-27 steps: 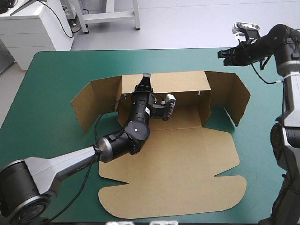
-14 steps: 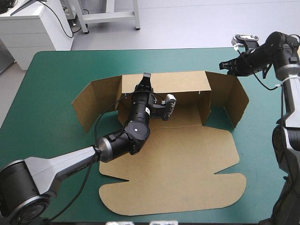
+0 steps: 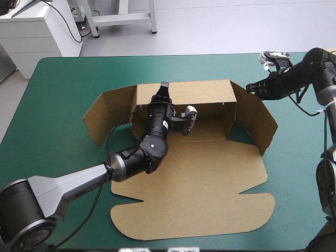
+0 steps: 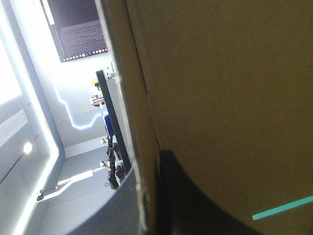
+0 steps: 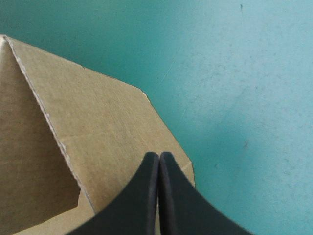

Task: Fold the box

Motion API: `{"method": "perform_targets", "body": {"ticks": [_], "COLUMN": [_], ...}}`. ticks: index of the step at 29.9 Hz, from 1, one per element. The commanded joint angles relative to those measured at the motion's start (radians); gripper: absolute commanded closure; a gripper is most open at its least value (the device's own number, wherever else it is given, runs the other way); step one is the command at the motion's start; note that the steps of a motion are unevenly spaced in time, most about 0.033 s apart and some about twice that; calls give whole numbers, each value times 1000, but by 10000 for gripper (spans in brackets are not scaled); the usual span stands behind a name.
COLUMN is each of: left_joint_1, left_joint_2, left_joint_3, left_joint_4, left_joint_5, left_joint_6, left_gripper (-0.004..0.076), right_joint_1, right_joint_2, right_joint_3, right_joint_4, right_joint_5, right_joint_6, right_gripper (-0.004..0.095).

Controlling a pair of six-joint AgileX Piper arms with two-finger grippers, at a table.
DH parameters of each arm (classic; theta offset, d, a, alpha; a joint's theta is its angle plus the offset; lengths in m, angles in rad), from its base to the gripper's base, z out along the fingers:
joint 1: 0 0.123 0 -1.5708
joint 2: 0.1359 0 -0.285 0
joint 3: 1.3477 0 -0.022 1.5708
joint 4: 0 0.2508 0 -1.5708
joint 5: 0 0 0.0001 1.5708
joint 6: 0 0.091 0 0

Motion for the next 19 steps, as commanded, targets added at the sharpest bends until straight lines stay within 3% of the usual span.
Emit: {"method": "perform_targets", "body": {"ticks": [1,13,19], "left_joint_1": [-4,-4,-4], "left_joint_2": [-43,-43,-43], "left_joint_3": [-42,-79,-85], "left_joint_4": [104,104,104], "left_joint_5": [56,58,56], "left_joint_6": [12,3,3], "left_gripper": [731,731,731], "right_joint_1": [-7,-7,-7], "right_joint_2": [-46,-43,-43], "right_joint_3": [-22,-22,-22], "right_joint_4": [34,34,38], "right_joint_5": [-40,-131,-120], "right_joint_6": [-15,-7,-2], "right_gripper": [929,928,927]}}
